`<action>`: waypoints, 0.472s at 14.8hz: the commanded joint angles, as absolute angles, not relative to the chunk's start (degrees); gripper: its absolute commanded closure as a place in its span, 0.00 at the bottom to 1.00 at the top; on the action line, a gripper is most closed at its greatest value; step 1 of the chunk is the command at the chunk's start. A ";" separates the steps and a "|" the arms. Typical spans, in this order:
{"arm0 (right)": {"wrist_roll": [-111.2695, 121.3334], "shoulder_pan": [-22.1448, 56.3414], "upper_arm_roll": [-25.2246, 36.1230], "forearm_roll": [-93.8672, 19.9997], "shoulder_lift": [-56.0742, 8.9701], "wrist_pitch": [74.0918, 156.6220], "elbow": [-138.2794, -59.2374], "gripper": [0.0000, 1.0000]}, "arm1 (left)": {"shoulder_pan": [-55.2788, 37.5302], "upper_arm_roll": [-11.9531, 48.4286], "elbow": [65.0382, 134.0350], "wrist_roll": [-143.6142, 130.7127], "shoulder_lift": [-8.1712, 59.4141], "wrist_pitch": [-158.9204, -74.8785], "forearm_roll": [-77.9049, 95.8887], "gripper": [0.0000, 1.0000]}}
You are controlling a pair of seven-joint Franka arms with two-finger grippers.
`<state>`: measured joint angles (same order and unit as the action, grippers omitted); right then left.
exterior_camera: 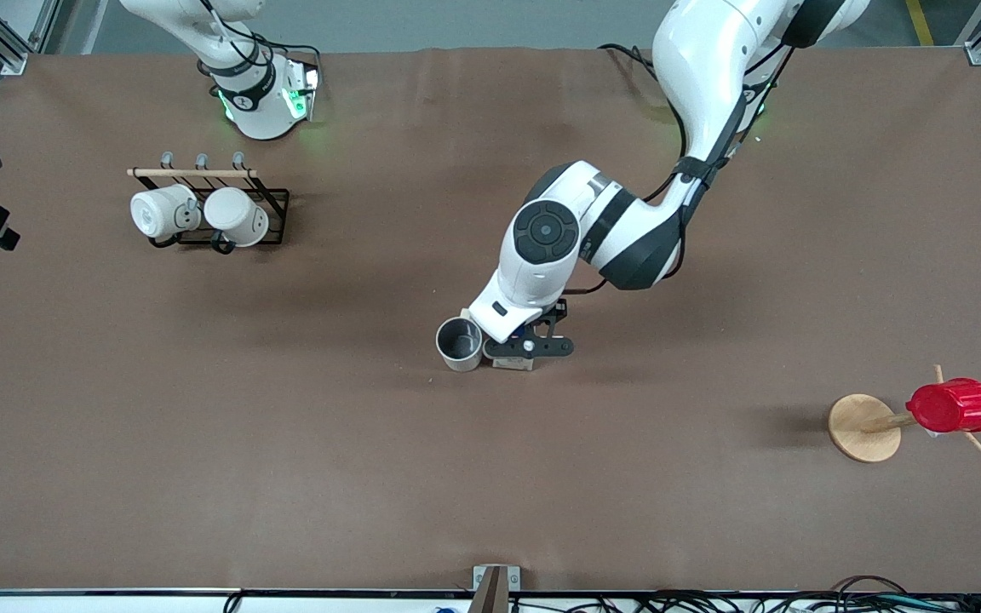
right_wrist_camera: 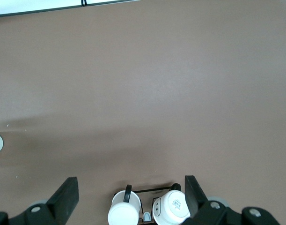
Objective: Place cup and milk on table
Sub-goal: 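Carry the milk carton beside the mug with the left gripper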
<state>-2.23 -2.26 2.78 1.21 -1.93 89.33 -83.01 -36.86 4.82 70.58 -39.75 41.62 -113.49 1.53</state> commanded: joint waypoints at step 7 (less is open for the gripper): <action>-1.85 -3.34 2.37 0.18 -1.49 89.38 -83.06 0.00 | -36.39 4.75 71.71 -40.60 37.19 -112.15 2.64 0.00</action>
<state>-2.23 -2.29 2.81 1.21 -1.93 89.35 -83.01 -36.66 4.82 70.31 -39.97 40.37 -113.49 1.53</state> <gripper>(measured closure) 0.000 0.000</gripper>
